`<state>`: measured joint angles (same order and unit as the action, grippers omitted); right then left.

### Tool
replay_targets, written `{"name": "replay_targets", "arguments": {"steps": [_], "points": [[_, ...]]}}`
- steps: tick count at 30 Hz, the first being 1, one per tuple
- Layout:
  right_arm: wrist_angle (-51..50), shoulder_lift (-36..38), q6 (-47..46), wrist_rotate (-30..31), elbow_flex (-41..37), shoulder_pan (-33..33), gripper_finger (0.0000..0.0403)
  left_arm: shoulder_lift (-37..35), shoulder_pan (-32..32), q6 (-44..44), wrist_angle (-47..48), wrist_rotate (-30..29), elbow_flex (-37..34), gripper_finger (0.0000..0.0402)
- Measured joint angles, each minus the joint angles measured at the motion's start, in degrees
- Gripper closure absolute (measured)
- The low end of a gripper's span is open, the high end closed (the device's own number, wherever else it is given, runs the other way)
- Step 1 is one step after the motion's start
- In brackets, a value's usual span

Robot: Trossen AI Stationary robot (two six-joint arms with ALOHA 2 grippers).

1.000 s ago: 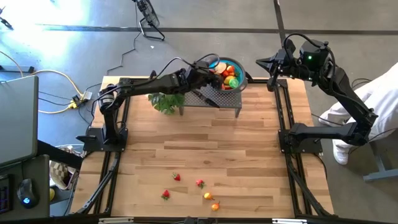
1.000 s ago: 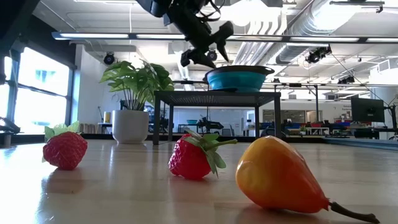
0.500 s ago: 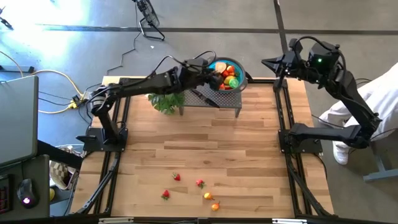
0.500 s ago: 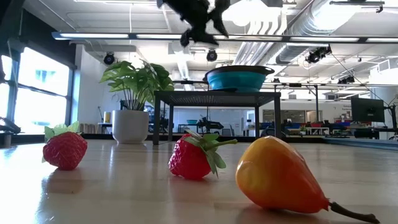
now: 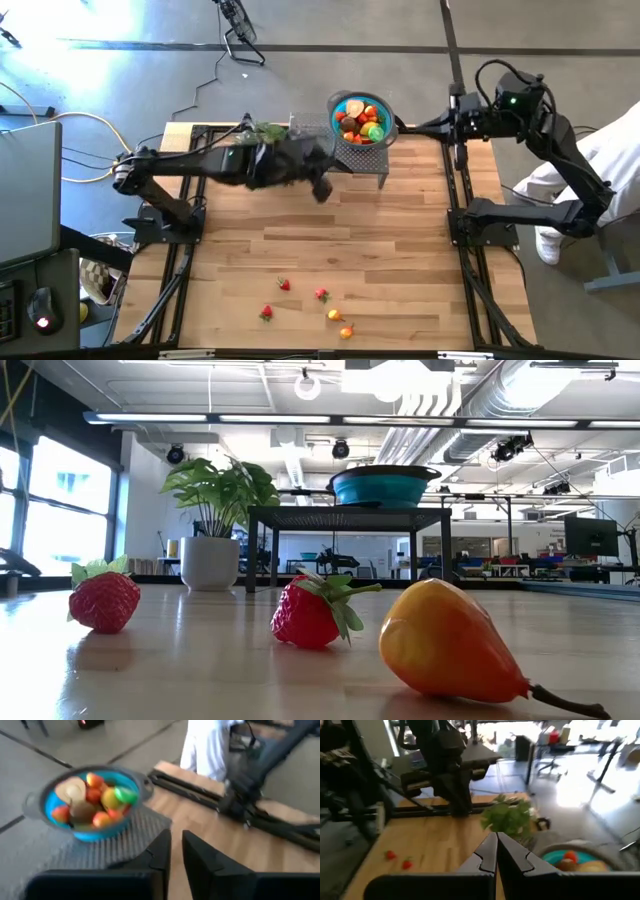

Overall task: Pick & Place Fruit
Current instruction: Put the red strawberry in the blue bowl on the shelf

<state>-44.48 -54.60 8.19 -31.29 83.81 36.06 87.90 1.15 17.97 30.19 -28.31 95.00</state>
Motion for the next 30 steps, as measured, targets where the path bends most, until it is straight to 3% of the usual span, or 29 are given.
{"name": "replay_targets", "arguments": {"steps": [9, 15, 21, 30], "points": [[-3.00, 0.71, -8.37, 15.50, -0.82, -16.40, 0.0401, -1.18, 16.09, 7.29, 8.32, -8.80, -0.02, 0.0399], [6.46, 0.66, -14.56, 24.12, -6.99, -29.97, 0.0401, -1.18, 26.67, 17.71, 16.07, -17.39, -0.02, 0.0401], [14.08, 0.33, -18.97, 31.80, -13.42, -41.29, 0.0401, -1.07, 33.40, 28.25, 20.99, -20.75, -0.02, 0.0401], [18.63, -5.08, -20.58, 32.76, -15.75, -50.96, 0.0401, 0.83, 38.01, 34.54, 20.64, -29.66, -0.02, 0.0401]]}}
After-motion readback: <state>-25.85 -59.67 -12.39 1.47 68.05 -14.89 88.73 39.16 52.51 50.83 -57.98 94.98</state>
